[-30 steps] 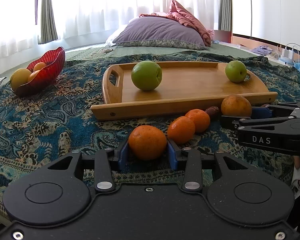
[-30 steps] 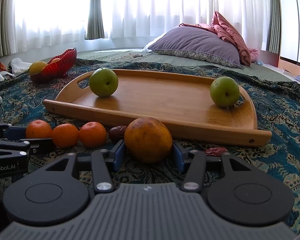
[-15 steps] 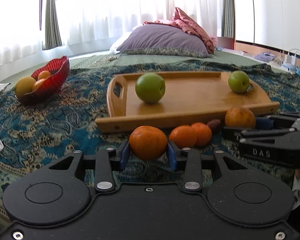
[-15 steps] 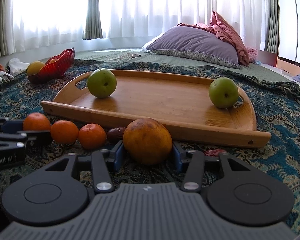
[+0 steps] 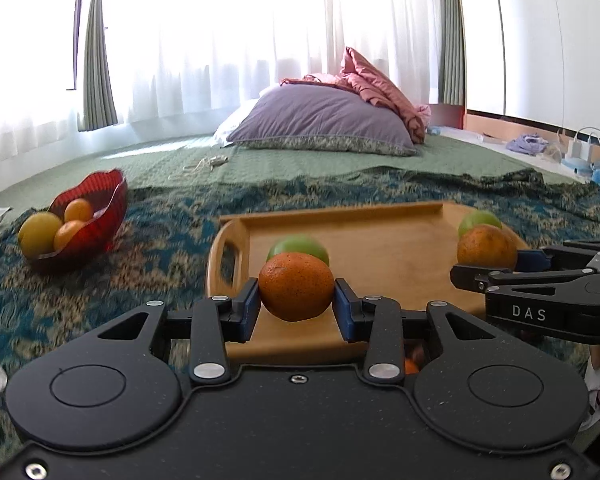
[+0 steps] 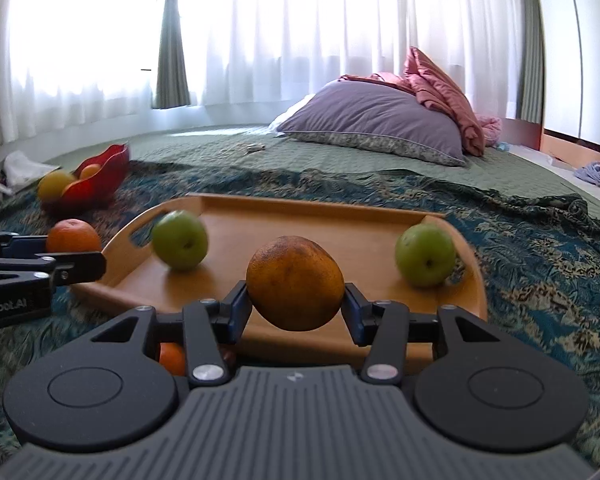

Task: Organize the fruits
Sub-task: 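Lift and carry both held fruits over the wooden tray with both tools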

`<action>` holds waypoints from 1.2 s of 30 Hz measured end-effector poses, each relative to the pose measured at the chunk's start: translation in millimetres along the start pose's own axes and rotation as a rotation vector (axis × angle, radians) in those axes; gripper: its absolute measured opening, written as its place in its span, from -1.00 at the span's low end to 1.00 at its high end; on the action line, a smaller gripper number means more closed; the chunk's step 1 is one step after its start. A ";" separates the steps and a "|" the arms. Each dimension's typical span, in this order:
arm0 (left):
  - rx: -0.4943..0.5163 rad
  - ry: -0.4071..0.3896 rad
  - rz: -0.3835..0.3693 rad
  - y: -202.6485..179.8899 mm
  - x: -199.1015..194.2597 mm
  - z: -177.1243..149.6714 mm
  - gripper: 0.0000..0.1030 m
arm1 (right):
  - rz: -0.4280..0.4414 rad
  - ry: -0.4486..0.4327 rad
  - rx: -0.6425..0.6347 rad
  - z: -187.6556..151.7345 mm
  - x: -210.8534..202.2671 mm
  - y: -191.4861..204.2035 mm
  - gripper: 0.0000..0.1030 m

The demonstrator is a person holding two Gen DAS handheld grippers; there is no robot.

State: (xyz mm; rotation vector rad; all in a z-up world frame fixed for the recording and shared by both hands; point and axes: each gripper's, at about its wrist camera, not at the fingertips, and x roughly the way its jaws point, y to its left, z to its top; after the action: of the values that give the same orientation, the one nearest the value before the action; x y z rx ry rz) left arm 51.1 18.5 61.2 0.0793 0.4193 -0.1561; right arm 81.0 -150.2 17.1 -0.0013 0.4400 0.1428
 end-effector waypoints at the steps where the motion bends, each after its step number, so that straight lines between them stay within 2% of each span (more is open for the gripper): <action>1: -0.007 0.000 -0.005 1.2 4.3 6.1 -0.29 | -0.003 0.005 0.008 3.9 3.0 -3.6 0.02; 7: -0.103 0.030 -0.028 17.1 34.2 33.4 -0.29 | -0.033 0.023 0.052 26.2 19.4 -23.8 0.02; 12: -0.101 0.036 -0.023 23.2 51.6 44.1 -0.29 | -0.056 0.014 0.063 37.5 20.7 -36.4 0.02; 25: -0.117 0.126 -0.026 32.1 111.2 67.9 -0.29 | -0.101 0.036 0.090 72.1 45.2 -65.1 0.02; 29: -0.129 0.184 -0.033 36.1 139.9 78.4 -0.29 | -0.082 0.085 0.071 88.1 68.0 -74.4 0.02; 33: -0.149 0.242 -0.041 40.2 164.9 82.3 -0.29 | -0.058 0.165 0.115 97.7 94.6 -86.4 0.02; 36: -0.140 0.286 -0.034 39.7 183.1 81.4 -0.29 | -0.068 0.219 0.105 99.3 115.4 -90.0 0.02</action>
State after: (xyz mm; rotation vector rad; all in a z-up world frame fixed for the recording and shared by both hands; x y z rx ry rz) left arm 255.2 24.2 61.8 -0.0444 0.7156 -0.1492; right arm 238.8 -220.2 55.3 0.0717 0.6648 0.0526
